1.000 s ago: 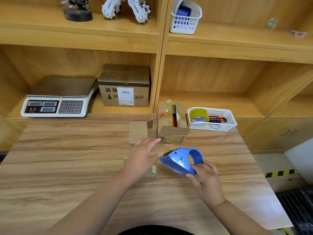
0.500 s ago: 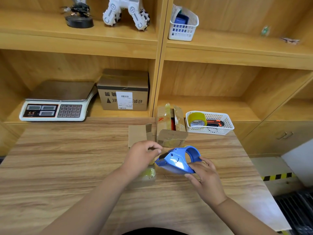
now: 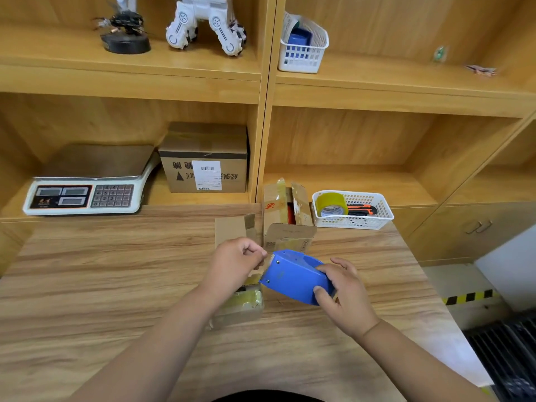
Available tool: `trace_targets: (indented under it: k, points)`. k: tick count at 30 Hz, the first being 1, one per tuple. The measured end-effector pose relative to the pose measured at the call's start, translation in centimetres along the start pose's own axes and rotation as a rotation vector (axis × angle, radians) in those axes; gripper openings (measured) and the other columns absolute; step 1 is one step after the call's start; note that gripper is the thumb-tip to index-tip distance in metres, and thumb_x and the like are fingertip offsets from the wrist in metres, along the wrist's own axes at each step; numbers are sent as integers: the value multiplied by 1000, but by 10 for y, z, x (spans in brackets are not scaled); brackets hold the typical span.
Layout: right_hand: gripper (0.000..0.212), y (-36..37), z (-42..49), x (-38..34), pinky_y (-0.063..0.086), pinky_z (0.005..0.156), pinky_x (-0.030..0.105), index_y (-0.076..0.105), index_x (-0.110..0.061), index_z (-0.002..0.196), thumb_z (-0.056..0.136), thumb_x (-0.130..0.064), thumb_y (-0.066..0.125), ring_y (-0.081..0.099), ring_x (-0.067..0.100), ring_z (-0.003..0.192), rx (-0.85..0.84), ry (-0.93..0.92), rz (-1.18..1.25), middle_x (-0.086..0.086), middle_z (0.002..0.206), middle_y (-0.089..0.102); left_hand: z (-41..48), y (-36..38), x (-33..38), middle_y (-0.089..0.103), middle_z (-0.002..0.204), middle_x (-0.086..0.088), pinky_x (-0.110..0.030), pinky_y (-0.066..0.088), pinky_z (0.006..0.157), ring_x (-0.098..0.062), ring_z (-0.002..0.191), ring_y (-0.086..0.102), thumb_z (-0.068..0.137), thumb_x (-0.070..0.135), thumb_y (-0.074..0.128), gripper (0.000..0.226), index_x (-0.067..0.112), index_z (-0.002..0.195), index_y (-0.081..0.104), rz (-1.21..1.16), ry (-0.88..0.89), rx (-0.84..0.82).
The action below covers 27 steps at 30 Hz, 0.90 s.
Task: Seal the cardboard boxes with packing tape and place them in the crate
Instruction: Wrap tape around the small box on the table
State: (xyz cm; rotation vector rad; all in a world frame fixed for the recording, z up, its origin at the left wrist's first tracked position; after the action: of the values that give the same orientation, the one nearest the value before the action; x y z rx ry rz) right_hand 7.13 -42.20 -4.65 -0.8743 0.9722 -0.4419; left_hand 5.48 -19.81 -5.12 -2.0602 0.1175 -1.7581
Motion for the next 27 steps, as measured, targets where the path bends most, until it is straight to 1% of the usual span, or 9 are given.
trace_targets:
  k: [2,3,5,7,12,17,20,24,27]
  points:
    - [44,0,4,2,31,93,29,64,-14,101,73,-45,52,41,18,110,-37,48,-2,-11,92,58,2,0,-4,69,62,7,-17,46,53,-3,56,61,83,9,60,22,22,67,68,-23,-32,-1]
    - [50,1,6,3,31,91,27,63,-18,101,69,-54,50,37,16,110,-60,56,-19,-14,94,56,3,0,-6,69,63,5,-21,48,55,-5,56,60,84,8,58,22,21,68,68,-33,-48,-1]
    - [57,3,10,5,31,86,24,61,-22,101,63,-63,50,34,12,109,-99,56,-67,-17,94,54,5,-1,-8,70,63,3,-30,51,63,-9,58,60,85,7,57,23,20,69,67,-36,-71,-1]
    - [58,4,12,5,30,83,23,61,-22,98,61,-66,50,34,12,107,-103,44,-87,-16,92,54,7,-1,-10,69,63,4,-30,50,64,-10,58,60,85,8,56,23,21,69,67,-28,-78,2]
    - [56,0,14,6,30,80,23,61,-21,92,62,-66,50,34,12,105,-85,7,-99,-16,86,54,10,-2,-12,68,60,7,-20,48,58,-3,53,60,86,7,58,22,20,69,65,-59,-79,10]
    - [45,-3,15,6,32,74,21,56,-27,86,62,-64,53,38,11,102,-44,-5,-64,-33,84,42,12,-3,-10,69,61,6,-10,44,52,-3,55,63,87,6,59,19,17,71,65,-85,-76,-14]
    - [38,-4,15,5,31,71,13,49,-32,84,62,-63,55,39,10,99,-46,-5,-35,-32,82,43,15,-6,-8,69,60,5,-10,46,52,-4,55,64,87,5,60,19,15,71,65,-93,-83,-32]
    - [35,-8,15,8,35,70,17,51,-32,82,62,-60,58,42,9,95,-49,22,-2,-27,79,48,18,-16,-7,67,57,11,-7,41,48,2,51,61,86,8,63,18,17,71,65,-56,-64,-15]
    - [28,-10,13,10,34,69,15,53,-32,79,65,-46,73,43,9,91,-49,41,12,-24,77,50,20,-21,-3,67,57,15,-5,38,47,4,51,61,86,10,64,19,20,70,64,-9,-37,-29]
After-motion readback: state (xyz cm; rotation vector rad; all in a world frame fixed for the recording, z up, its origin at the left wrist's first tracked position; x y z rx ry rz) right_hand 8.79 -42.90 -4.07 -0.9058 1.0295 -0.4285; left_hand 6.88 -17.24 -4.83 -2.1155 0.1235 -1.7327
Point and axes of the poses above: each hand's wrist, its own z-axis towards the middle knuckle, its own y-axis out of the palm, x = y × z, the point moved 4 cm from there along z, towards the middle knuckle
